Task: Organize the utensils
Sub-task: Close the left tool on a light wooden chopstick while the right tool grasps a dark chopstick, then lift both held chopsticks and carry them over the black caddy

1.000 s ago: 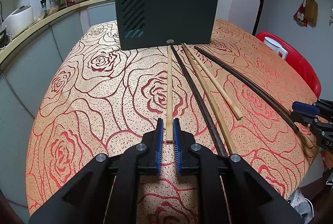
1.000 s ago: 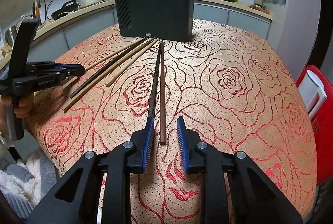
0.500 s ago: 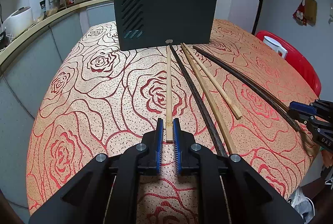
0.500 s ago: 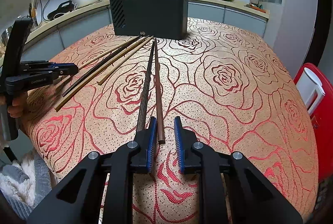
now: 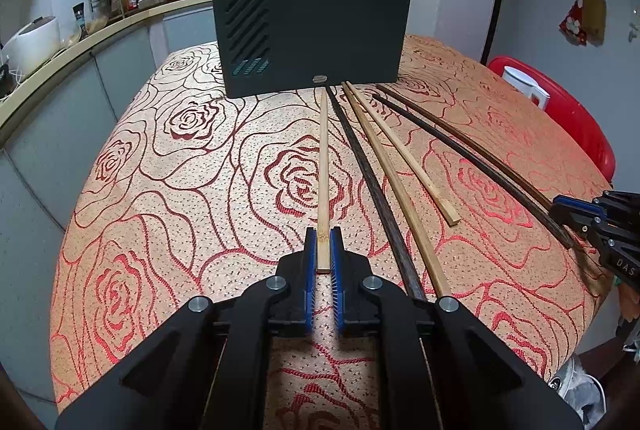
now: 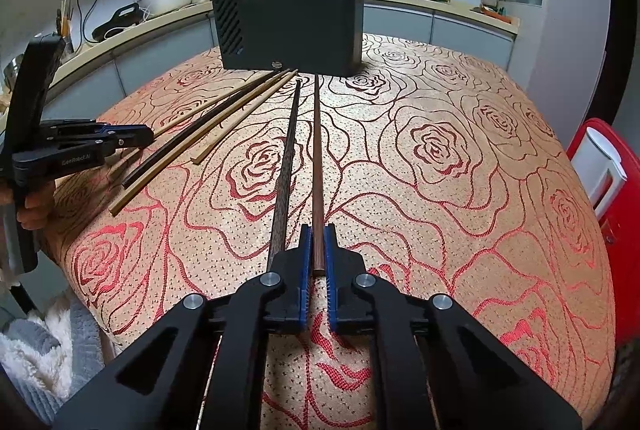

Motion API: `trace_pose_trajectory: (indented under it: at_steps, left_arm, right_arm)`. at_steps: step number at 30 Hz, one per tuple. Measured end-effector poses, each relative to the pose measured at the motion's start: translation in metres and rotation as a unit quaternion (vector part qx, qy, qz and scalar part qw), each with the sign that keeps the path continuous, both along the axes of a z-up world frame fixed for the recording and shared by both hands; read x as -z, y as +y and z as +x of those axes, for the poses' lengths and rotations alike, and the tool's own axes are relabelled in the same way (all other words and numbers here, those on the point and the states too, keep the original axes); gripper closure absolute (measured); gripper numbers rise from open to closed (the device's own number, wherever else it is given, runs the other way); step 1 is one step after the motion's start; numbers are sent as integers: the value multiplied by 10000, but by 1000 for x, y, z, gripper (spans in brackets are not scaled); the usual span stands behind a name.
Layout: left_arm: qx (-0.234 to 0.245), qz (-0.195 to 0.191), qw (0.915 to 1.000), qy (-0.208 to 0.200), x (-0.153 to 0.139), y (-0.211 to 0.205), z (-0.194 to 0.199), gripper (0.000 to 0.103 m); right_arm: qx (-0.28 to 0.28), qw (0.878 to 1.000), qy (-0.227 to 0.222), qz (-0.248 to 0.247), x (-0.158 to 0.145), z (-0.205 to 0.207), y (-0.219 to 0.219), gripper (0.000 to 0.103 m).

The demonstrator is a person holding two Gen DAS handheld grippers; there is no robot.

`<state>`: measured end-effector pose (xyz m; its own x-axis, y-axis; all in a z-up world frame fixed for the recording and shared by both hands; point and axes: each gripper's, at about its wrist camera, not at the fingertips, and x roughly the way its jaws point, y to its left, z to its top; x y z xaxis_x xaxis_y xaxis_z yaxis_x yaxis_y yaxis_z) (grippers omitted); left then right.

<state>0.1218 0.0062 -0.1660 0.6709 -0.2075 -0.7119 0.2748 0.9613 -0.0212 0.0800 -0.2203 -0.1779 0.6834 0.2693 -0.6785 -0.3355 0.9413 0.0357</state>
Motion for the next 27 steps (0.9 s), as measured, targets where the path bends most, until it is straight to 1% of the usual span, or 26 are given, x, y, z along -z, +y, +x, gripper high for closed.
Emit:
trace_pose_trajectory:
  at_steps: [5,11,16,21,27]
  left_arm:
    - [-68,54,10000,-34,-4,5,-7,97]
    - [-138,70,9996,-250,-28,18,-18,97]
    - [-204,40,9982,-562,-56,26,-25,97]
    - [-206,-43,9955,-919,-84,29,-31,97]
    - [-204,-68,9909,-1329,-118,31,-31,97]
  right_arm:
    - [84,9998,-113,123,-11,-4,-6,96]
    - [207,9986,-363,332,-34,-10,-15,96]
    - [268,9963,-692,438,-58,-17,-20,96]
    - [322,9920,-1014,682,-87,-20,-27,96]
    - [295,9859,-1315,988,-118,-14,-36,96]
